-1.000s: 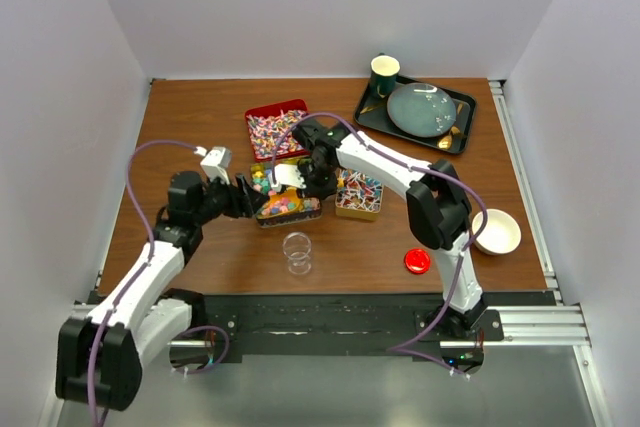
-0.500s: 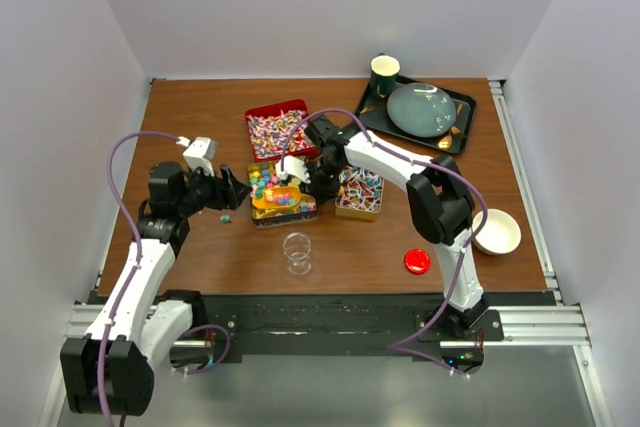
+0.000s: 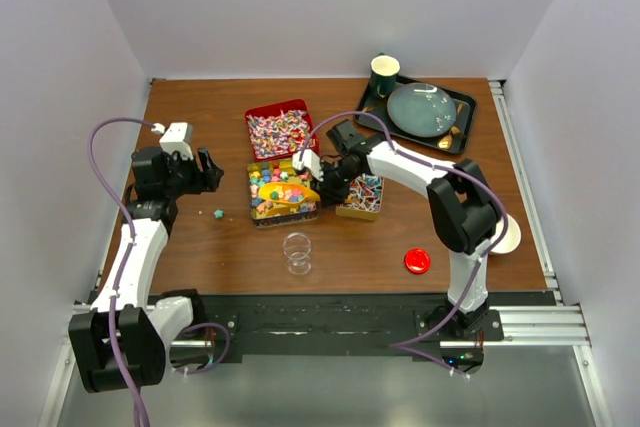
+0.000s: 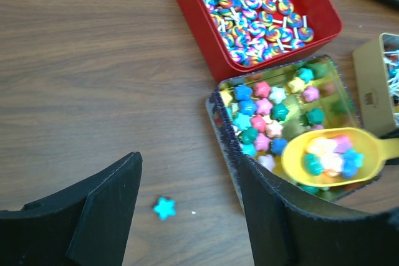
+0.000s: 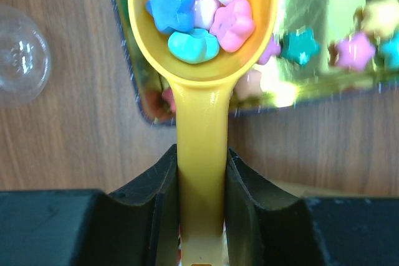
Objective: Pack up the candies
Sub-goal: Scoop the fake candies from the storage box.
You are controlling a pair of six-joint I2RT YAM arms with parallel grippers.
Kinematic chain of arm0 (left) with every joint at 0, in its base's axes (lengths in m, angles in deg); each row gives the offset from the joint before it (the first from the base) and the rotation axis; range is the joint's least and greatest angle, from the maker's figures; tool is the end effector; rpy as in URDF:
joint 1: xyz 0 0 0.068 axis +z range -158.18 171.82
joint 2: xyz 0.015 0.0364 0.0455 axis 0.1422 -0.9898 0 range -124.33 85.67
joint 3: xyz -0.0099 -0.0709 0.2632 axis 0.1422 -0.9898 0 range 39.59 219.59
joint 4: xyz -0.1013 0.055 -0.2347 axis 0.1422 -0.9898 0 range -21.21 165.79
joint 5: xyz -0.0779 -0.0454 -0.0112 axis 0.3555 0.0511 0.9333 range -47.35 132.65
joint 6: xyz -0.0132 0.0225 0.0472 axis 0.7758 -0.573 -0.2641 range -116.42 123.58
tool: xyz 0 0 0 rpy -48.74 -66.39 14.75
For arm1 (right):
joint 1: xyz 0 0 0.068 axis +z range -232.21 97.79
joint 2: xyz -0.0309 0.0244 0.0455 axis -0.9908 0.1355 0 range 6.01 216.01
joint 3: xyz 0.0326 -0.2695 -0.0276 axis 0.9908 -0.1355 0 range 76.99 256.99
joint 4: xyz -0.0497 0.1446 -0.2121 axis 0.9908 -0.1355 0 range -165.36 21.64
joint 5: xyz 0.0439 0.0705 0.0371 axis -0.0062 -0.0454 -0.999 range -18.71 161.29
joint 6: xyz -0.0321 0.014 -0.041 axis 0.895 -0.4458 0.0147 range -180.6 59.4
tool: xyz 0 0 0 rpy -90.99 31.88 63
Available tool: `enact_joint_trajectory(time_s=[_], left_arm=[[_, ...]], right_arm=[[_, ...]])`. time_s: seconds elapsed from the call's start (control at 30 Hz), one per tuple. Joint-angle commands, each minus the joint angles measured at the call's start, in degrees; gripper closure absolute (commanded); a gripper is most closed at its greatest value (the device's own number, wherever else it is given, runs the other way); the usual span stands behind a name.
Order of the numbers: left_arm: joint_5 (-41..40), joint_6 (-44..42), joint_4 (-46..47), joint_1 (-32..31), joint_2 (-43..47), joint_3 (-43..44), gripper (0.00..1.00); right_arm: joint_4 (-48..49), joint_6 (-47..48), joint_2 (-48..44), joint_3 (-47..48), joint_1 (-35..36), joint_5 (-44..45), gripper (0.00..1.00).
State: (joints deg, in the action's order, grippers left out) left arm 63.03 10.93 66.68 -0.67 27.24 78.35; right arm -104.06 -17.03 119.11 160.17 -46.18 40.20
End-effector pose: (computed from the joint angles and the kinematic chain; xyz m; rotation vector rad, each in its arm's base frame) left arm 0.2265 0.0175 0.2607 -0.0489 2.0583 -0.3663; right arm 0.3199 0.2555 0.1910 -1.7873 1.9005 0.6859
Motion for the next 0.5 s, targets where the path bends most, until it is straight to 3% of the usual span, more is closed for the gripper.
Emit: enact_joint_trajectory(time_s=[0.0, 0.13, 0.47], left_arm=[[-0.52, -6.12, 1.37, 1.02, 0.43, 0.7, 0.31], [-1.22, -5.42, 1.28, 1.28, 1.83, 0.35, 0.23], [5.28, -9.37, -2.84, 1.28, 0.52, 2.27, 0.21]], right_arm=[[4.42, -2.8, -8.13, -2.22, -1.84, -0.38, 1.0], [2.06, -1.13, -12.64, -2.07, -3.25, -0.81, 1.0], [-24.4, 13.89, -16.59, 7.26, -3.34, 7.43, 1.0]])
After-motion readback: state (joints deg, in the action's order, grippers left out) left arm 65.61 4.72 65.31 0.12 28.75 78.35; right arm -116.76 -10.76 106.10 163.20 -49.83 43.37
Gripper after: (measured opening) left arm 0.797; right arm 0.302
